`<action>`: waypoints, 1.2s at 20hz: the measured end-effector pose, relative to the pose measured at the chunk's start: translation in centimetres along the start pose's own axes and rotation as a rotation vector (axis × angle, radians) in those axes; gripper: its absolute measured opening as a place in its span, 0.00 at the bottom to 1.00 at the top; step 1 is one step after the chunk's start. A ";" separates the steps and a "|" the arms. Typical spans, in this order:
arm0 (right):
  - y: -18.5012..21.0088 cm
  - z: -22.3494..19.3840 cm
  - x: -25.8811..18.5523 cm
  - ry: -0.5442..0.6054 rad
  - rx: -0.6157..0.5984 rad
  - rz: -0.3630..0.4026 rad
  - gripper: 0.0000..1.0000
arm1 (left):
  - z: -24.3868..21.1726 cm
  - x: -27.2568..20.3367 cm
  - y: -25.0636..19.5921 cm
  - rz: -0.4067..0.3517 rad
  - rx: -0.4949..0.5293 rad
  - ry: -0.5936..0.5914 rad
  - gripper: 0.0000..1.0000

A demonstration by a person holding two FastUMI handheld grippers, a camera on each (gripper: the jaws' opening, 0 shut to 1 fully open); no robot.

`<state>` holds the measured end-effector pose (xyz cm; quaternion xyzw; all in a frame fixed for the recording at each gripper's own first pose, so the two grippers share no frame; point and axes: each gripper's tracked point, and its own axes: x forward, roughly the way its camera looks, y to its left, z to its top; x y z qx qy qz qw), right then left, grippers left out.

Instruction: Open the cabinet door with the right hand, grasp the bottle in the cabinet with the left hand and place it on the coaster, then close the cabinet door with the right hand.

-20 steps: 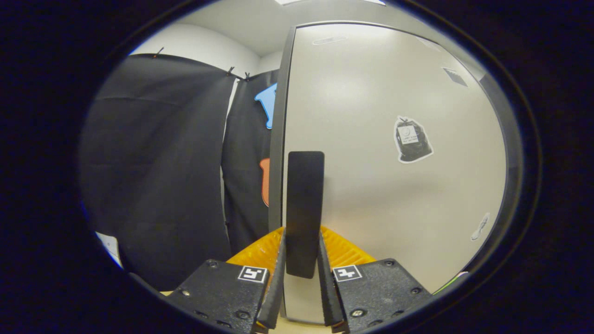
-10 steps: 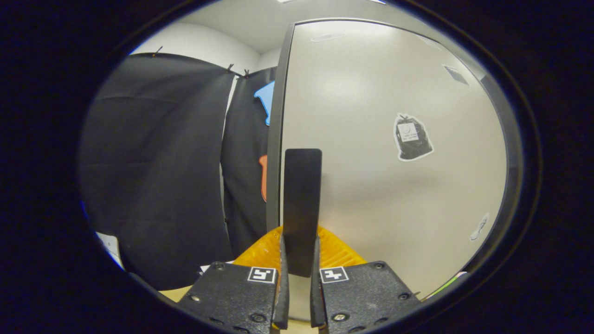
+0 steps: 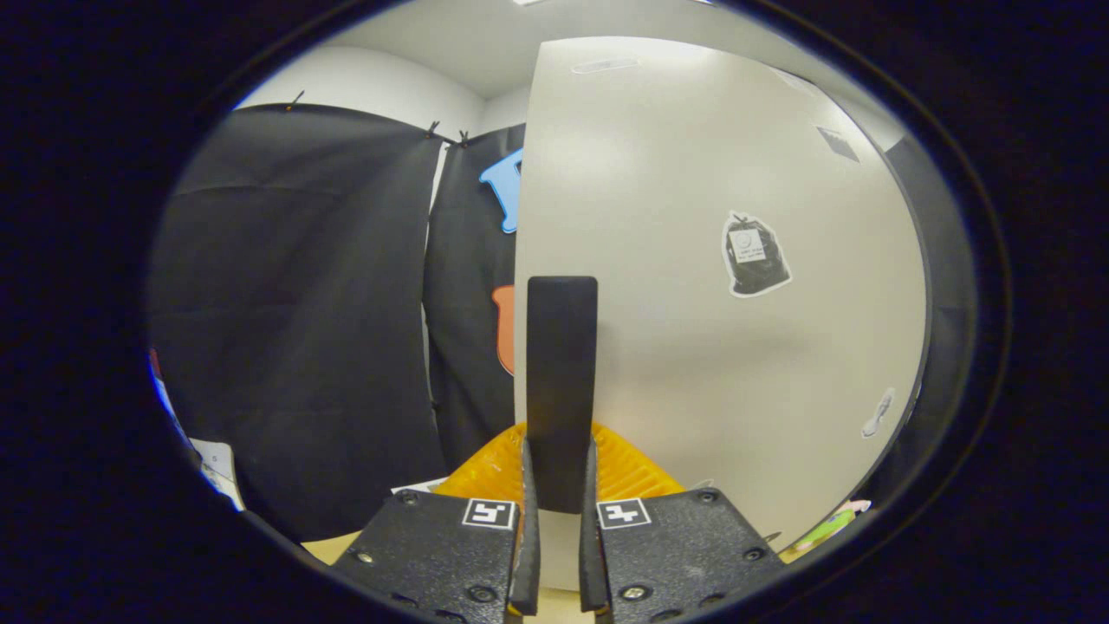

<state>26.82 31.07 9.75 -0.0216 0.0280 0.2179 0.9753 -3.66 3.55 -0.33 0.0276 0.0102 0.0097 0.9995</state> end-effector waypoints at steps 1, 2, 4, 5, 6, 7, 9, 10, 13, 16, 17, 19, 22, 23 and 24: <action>0.1 0.0 -0.5 0.003 0.007 0.010 0.21 | 0.0 -0.1 0.2 0.000 -0.002 0.001 0.95; 0.3 0.0 -1.1 0.004 0.009 0.018 0.21 | -0.1 0.0 0.3 -0.004 -0.003 0.000 0.95; 0.2 0.0 -2.0 0.004 0.001 0.021 0.21 | -0.1 -0.3 0.5 -0.003 0.001 0.001 0.95; 0.2 0.0 -2.3 0.003 0.007 0.018 0.21 | -0.1 -0.6 0.7 0.000 0.003 0.003 0.95; 0.3 -0.1 -2.8 0.002 0.014 0.019 0.21 | 0.0 -0.9 0.6 0.002 0.002 0.005 0.95; 0.3 -0.1 -3.4 0.002 0.020 0.026 0.21 | 0.1 -1.2 0.6 0.001 -0.003 0.006 0.95; 0.4 0.0 -4.3 -0.001 0.030 0.041 0.21 | 0.1 -1.3 0.6 -0.004 -0.012 0.004 0.95; 0.4 0.0 -5.0 0.000 0.027 0.044 0.21 | 0.1 -1.4 0.5 -0.006 -0.012 0.005 0.95; -0.2 -0.1 -6.1 0.005 0.014 0.041 0.21 | 0.0 -1.7 -0.1 -0.021 -0.014 0.005 0.95; -0.6 -0.1 -7.4 0.004 0.021 0.041 0.21 | 0.1 -2.1 -1.3 -0.047 -0.021 0.005 0.95; -0.8 -0.1 -7.8 0.003 0.023 0.039 0.21 | 0.0 -2.2 -1.8 -0.056 -0.023 0.006 0.95; -1.3 -0.1 -8.7 0.001 0.022 0.031 0.21 | -0.2 -2.4 -2.9 -0.077 -0.024 0.014 0.95; -2.2 -0.1 -9.7 -0.007 0.023 0.007 0.21 | 0.0 -2.6 -4.1 -0.104 -0.021 0.009 0.95; -2.5 -0.1 -10.0 -0.011 0.022 -0.006 0.21 | 0.0 -2.6 -4.5 -0.111 -0.019 0.008 0.95; -2.9 -0.1 -10.3 -0.014 0.022 -0.020 0.21 | -0.1 -2.6 -4.8 -0.117 -0.017 0.010 0.95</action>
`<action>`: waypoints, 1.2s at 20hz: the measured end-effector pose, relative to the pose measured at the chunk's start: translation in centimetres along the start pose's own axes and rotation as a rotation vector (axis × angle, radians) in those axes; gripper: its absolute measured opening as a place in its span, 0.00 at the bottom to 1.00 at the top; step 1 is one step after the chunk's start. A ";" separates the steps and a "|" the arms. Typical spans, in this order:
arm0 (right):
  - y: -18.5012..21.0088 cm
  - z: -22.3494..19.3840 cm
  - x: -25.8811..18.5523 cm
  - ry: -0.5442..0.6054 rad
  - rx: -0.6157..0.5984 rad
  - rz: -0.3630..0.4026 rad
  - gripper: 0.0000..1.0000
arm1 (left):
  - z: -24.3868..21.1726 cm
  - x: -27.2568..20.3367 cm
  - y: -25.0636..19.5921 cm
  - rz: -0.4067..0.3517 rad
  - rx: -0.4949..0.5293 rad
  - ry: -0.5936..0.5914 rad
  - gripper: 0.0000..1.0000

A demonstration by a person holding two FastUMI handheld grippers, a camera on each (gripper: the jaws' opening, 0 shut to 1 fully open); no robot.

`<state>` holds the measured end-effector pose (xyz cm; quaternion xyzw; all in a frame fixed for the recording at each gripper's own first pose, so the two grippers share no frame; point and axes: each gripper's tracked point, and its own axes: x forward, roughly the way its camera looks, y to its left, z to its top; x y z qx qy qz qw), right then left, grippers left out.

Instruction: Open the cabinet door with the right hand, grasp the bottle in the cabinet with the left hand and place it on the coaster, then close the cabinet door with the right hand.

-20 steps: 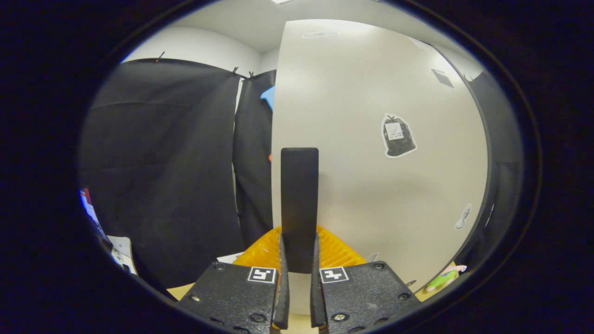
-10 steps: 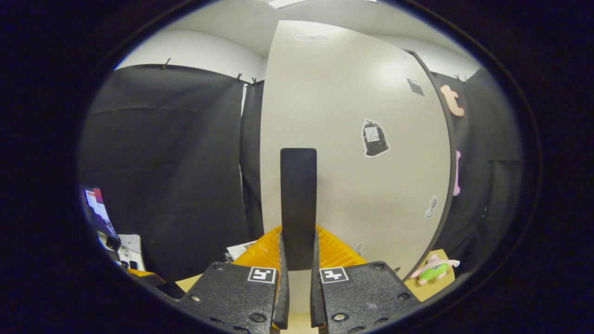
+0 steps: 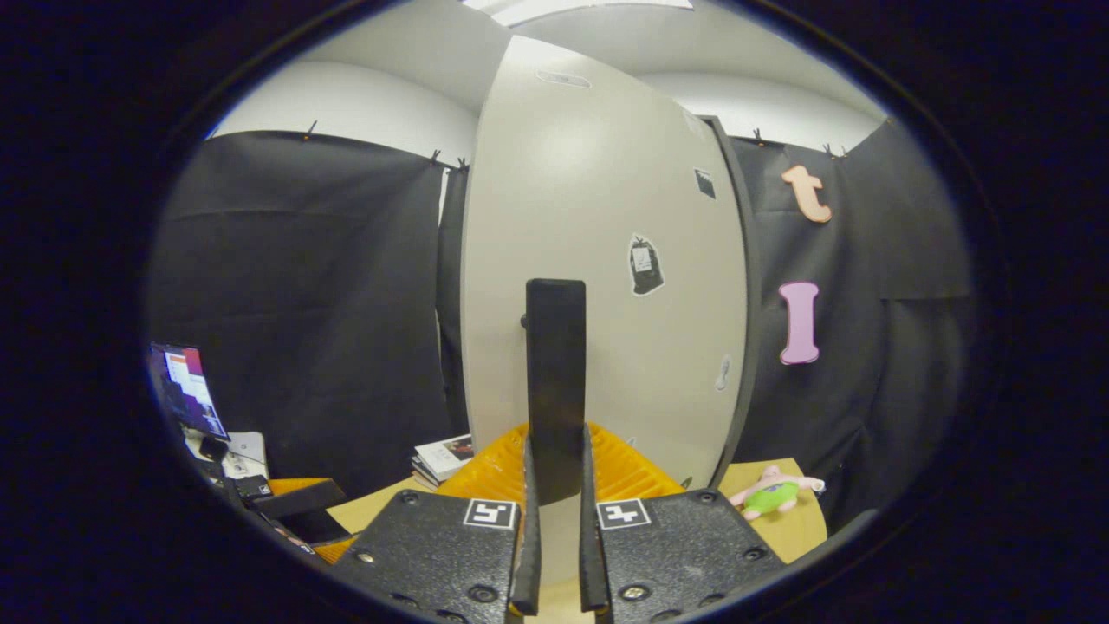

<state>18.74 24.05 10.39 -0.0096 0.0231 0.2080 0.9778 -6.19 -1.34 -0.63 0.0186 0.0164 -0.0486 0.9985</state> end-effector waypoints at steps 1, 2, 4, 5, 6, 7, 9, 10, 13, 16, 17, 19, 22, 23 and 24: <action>-0.4 0.0 -0.2 -0.003 0.000 -0.016 0.21 | -0.2 0.0 -0.4 -0.007 0.001 0.002 0.95; -0.9 0.0 -0.5 -0.005 -0.002 -0.032 0.20 | -0.3 0.1 -0.6 -0.012 -0.001 0.004 0.95; -1.6 0.0 -0.9 -0.010 0.001 -0.068 0.20 | -0.4 0.0 -1.2 -0.025 -0.007 0.006 0.95; -2.1 0.1 -1.0 -0.014 -0.004 -0.088 0.20 | -0.4 0.0 -1.5 -0.030 -0.009 0.005 0.95; -2.7 0.1 -1.2 -0.013 -0.018 -0.109 0.16 | -0.3 -0.2 -1.7 -0.034 -0.010 0.002 0.95; -3.4 0.1 -1.4 -0.013 -0.026 -0.129 0.15 | -0.3 -0.1 -1.8 -0.036 -0.010 0.000 0.95; -4.3 0.1 -1.7 -0.011 -0.007 -0.158 0.12 | -0.3 -0.1 -2.1 -0.038 -0.012 0.001 0.95; -4.2 0.0 -2.0 -0.010 0.006 -0.166 0.11 | -0.4 -0.1 -2.2 -0.038 -0.015 0.002 0.95; -5.0 0.2 -2.6 -0.017 0.026 -0.196 0.07 | -0.6 -0.2 -2.7 -0.041 -0.026 0.008 0.95; -6.7 0.3 -2.9 -0.023 0.013 -0.237 0.04 | -0.9 -0.4 -3.0 -0.042 -0.027 0.015 0.95; -7.2 0.3 -2.9 -0.025 0.018 -0.247 0.04 | -1.0 -0.3 -3.1 -0.043 -0.027 0.017 0.95; -8.3 0.3 -3.3 -0.031 0.032 -0.266 0.04 | -1.0 -0.3 -3.2 -0.037 -0.025 0.015 0.95; -11.0 0.7 -4.0 -0.041 0.033 -0.300 0.04 | -0.7 -0.4 -3.2 -0.028 -0.023 0.007 0.95; -11.3 0.6 -4.1 -0.043 0.029 -0.313 0.02 | -0.7 -0.4 -3.1 -0.023 -0.021 0.005 0.95; -11.9 0.5 -4.1 -0.045 0.028 -0.328 0.04 | -0.7 -0.4 -3.0 -0.019 -0.021 0.004 0.95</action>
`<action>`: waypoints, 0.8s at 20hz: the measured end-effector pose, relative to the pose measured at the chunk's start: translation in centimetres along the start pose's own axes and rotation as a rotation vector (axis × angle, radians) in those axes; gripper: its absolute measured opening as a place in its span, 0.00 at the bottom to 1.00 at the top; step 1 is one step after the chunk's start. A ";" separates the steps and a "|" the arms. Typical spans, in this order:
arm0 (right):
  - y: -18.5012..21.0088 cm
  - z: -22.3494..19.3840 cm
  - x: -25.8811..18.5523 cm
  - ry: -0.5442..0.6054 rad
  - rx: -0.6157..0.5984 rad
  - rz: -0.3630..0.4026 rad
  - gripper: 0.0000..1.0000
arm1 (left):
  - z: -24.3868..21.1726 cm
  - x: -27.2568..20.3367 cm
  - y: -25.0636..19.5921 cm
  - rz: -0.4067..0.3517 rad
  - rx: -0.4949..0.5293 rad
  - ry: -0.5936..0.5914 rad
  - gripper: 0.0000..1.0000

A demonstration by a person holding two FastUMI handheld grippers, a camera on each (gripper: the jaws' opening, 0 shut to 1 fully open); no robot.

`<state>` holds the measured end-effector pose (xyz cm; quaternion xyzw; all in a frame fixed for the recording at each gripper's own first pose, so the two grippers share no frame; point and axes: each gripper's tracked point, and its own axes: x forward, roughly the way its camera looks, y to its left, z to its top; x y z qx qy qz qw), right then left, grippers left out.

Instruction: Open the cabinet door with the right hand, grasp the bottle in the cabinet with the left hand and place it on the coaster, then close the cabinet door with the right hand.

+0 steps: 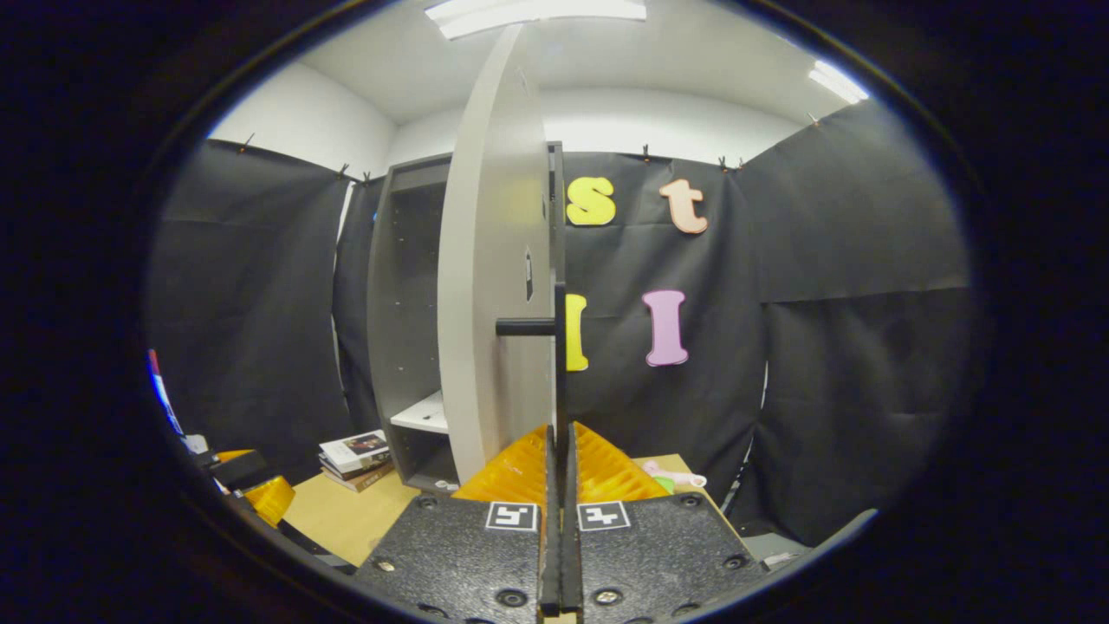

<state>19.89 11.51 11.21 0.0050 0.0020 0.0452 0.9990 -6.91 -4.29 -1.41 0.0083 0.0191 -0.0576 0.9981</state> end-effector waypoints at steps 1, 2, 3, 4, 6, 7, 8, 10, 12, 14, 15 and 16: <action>-0.9 0.0 0.1 -0.002 -0.003 -0.018 0.04 | 0.0 0.1 0.0 0.005 0.001 0.000 0.95; -1.7 0.1 0.2 -0.004 0.002 -0.019 0.04 | -0.1 0.2 0.1 0.009 0.000 0.001 0.95; -1.6 0.0 0.2 -0.005 0.019 -0.002 0.03 | -0.2 0.2 0.0 0.010 0.000 0.002 0.95; -1.2 0.0 0.2 -0.003 0.027 0.011 0.04 | -0.3 0.4 0.0 0.010 -0.004 0.008 0.95; -1.1 -0.1 0.5 -0.004 0.013 0.013 0.04 | -0.5 0.6 -0.2 0.006 -0.014 0.013 0.95; -1.3 0.1 0.6 -0.011 -0.006 0.004 0.04 | -0.5 0.6 -0.3 0.009 -0.015 0.013 0.95; -1.5 0.1 0.5 -0.016 -0.023 -0.003 0.04 | -0.6 0.9 -0.1 0.013 -0.013 0.014 0.95; -1.5 -0.2 -0.2 -0.024 -0.029 0.000 0.04 | -0.8 1.1 0.0 0.019 -0.011 0.018 0.95; -1.5 -0.8 -1.6 -0.030 0.003 0.024 0.04 | -1.0 1.4 0.0 0.023 -0.011 0.019 0.95; -2.4 -1.2 -2.7 -0.056 0.012 0.014 0.04 | -1.0 1.6 0.0 0.025 -0.008 0.017 0.95; -3.4 -1.1 -3.1 -0.079 0.006 -0.008 0.04 | -1.1 1.6 -0.1 0.025 -0.009 0.019 0.95; -4.1 -1.2 -3.4 -0.094 0.004 -0.021 0.04 | -1.3 1.7 -0.2 0.022 -0.011 0.021 0.95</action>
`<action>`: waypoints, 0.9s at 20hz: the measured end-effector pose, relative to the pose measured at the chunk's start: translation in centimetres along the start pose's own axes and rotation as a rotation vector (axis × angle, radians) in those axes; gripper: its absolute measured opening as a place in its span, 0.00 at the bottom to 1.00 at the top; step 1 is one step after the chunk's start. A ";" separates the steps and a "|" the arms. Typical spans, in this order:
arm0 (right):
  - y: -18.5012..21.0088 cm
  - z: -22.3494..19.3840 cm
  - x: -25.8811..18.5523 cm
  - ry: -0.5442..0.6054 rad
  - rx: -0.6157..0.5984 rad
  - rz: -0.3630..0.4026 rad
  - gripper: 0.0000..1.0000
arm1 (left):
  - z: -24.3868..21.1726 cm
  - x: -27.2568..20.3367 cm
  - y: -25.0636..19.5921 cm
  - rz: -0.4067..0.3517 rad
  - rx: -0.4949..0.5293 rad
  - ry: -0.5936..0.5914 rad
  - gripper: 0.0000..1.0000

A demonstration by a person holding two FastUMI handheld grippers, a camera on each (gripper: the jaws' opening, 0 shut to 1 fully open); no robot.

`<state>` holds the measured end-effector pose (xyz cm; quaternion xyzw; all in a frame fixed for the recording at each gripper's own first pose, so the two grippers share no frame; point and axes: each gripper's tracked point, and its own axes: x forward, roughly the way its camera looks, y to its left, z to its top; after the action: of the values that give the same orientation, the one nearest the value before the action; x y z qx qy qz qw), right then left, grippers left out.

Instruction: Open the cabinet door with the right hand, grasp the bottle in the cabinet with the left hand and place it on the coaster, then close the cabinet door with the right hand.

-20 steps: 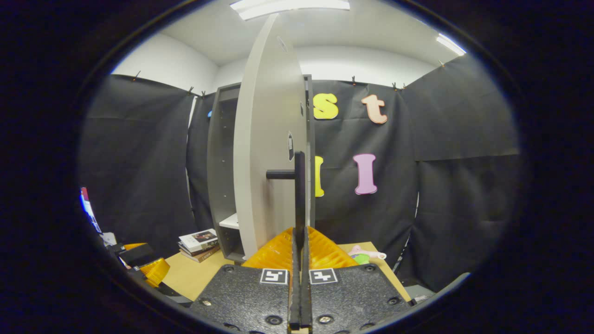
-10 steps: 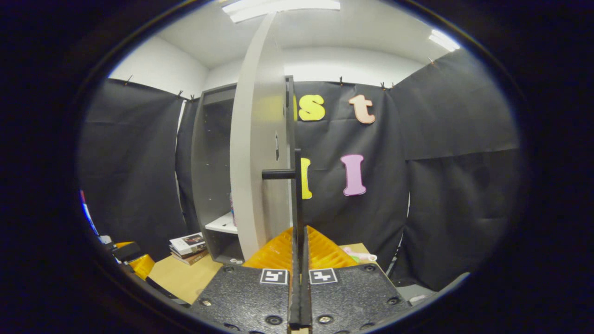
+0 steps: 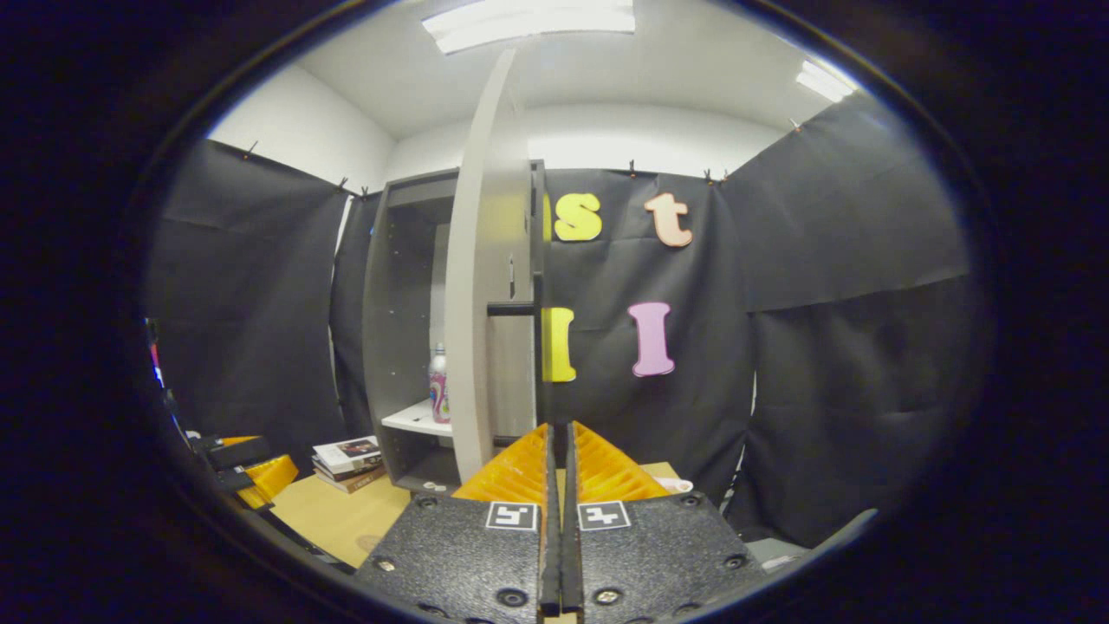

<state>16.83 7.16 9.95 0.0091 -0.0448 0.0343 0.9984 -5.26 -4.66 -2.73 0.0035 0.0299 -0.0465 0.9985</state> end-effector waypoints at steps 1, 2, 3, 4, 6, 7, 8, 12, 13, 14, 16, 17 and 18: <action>-0.3 -0.1 -0.4 0.001 0.004 0.000 0.04 | -0.1 0.1 -0.2 -0.004 -0.002 0.002 0.95; -0.1 -0.7 -0.7 0.011 0.010 0.009 0.06 | -0.2 0.1 -0.4 -0.008 -0.002 0.006 0.95; -0.3 -1.1 -0.8 0.021 0.015 0.010 0.09 | -0.3 0.2 -0.5 -0.009 -0.001 0.010 0.95; -0.7 -1.1 -0.8 0.024 0.014 0.011 0.11 | -0.3 0.2 -0.7 -0.012 -0.001 0.013 0.95; -1.0 -1.5 -0.6 0.028 -0.001 0.009 0.32 | -0.5 0.4 -1.1 -0.019 0.002 0.015 0.95; -1.3 -1.8 -0.5 0.033 -0.010 0.001 0.39 | -0.5 0.5 -1.2 -0.022 0.005 0.016 0.95; -1.5 -2.0 -0.3 0.037 -0.020 -0.006 0.58 | -0.5 0.7 -1.3 -0.023 0.009 0.017 0.95; -1.4 -2.3 0.4 0.044 -0.013 -0.007 0.82 | -0.5 1.6 -1.9 -0.032 0.000 0.018 0.95; -1.4 -2.4 0.6 0.043 -0.002 -0.003 0.84 | -0.5 2.1 -2.2 -0.041 -0.011 0.019 0.95; -1.4 -2.6 0.7 0.044 0.006 0.002 0.89 | -0.3 2.5 -2.3 -0.045 -0.015 0.019 0.95; -1.6 -2.7 0.9 0.045 0.015 0.006 0.88 | 0.7 4.1 -2.1 -0.041 -0.011 0.007 0.95; -1.6 -2.9 1.1 0.049 0.016 0.013 0.88 | 1.3 5.2 -2.2 -0.044 -0.014 -0.005 0.95; -1.5 -3.0 1.1 0.050 0.017 0.016 0.88 | 1.9 6.5 -2.4 -0.053 -0.019 -0.015 0.95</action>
<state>18.33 5.80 7.05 0.0166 -0.0197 0.0429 0.9987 1.13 -7.65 -1.26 -0.0071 0.0229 -0.0727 0.9971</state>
